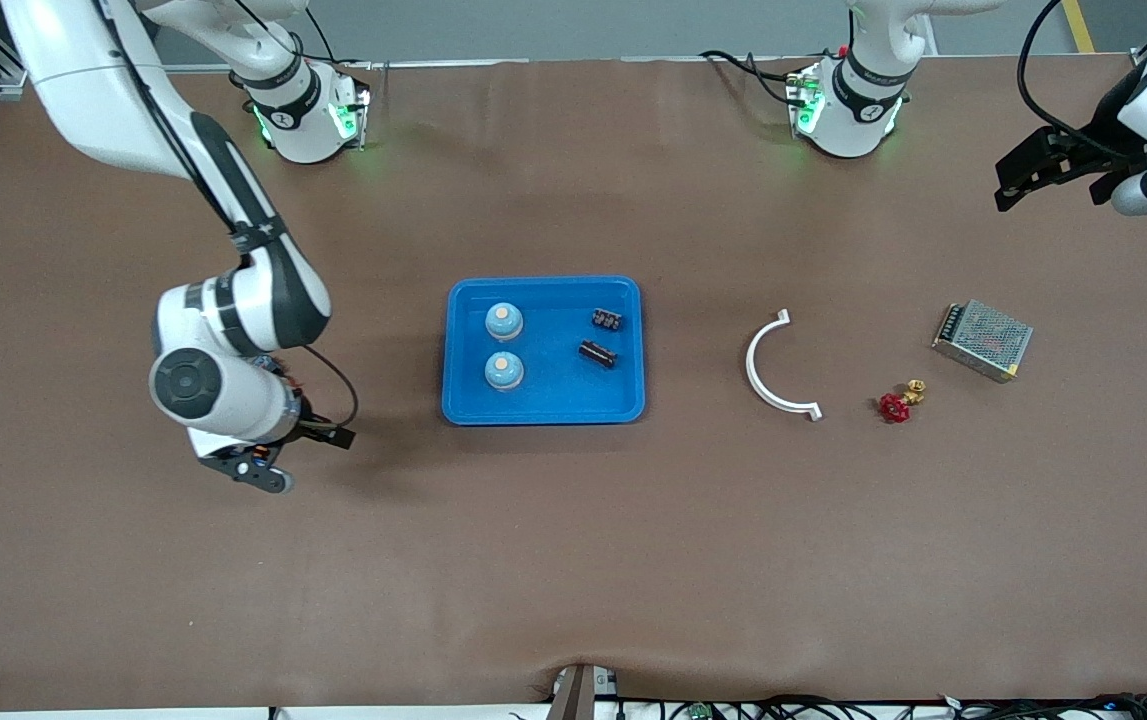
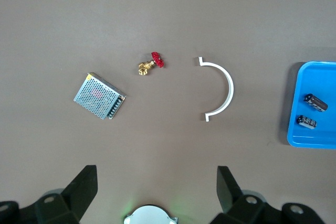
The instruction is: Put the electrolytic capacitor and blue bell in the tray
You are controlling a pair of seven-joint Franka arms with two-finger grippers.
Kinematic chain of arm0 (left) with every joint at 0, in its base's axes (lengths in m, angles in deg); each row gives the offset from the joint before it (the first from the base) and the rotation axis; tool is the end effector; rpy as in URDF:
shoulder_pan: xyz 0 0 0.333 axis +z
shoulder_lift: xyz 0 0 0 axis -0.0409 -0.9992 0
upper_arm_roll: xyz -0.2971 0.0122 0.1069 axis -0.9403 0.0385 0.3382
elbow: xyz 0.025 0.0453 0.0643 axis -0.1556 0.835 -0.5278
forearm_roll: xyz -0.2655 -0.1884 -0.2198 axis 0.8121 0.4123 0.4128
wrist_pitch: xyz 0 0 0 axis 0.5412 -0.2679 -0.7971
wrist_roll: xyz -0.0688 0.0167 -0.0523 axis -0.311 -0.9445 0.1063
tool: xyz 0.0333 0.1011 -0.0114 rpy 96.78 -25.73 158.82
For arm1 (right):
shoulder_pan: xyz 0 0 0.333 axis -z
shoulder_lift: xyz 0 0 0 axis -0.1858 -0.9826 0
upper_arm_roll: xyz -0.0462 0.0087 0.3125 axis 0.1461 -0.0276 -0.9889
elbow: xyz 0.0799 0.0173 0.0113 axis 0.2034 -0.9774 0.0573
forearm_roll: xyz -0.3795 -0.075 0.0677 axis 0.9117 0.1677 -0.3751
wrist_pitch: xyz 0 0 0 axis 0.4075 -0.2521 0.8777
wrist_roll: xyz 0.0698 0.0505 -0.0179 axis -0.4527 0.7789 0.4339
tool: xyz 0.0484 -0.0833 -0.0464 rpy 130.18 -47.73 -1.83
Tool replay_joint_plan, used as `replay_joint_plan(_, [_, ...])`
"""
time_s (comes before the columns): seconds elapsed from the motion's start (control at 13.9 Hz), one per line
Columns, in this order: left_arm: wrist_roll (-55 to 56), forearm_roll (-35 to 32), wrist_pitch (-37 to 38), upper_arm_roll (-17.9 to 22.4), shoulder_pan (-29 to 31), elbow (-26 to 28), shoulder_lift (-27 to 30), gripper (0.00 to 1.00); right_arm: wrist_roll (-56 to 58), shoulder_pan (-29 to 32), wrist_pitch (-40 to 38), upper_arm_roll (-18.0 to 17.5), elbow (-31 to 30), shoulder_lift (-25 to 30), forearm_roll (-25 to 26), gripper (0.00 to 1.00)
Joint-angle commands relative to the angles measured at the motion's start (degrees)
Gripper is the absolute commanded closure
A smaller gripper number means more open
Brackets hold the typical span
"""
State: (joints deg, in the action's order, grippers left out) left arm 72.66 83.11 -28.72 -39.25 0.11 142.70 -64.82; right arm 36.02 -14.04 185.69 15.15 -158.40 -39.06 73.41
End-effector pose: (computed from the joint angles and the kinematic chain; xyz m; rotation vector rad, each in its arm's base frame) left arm 0.5057 -0.0671 0.6614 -3.1171 -0.0753 0.0711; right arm 0.6477 0.1120 0.2725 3.0421 -0.5055 -0.1535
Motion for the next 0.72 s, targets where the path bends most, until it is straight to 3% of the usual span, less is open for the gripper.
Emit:
replay_joint_plan(0.0, [-0.5,-1.2,-1.3,-0.4,0.7,2.2,1.8,0.0,8.0,4.0,-1.2,-0.9,-1.9,3.6,0.8,0.0])
replay_joint_plan(0.29, [-0.5,-2.4,-1.5,-0.4,0.7,2.1,1.6,0.0,16.5,6.0,-6.5,0.5,-2.4,10.4,0.8,0.0])
replay_joint_plan(0.65, [-0.5,-2.4,-2.6,-0.4,0.7,2.0,1.3,0.0,22.1,5.5,-16.7,1.7,-4.2,25.1,-0.2,0.0])
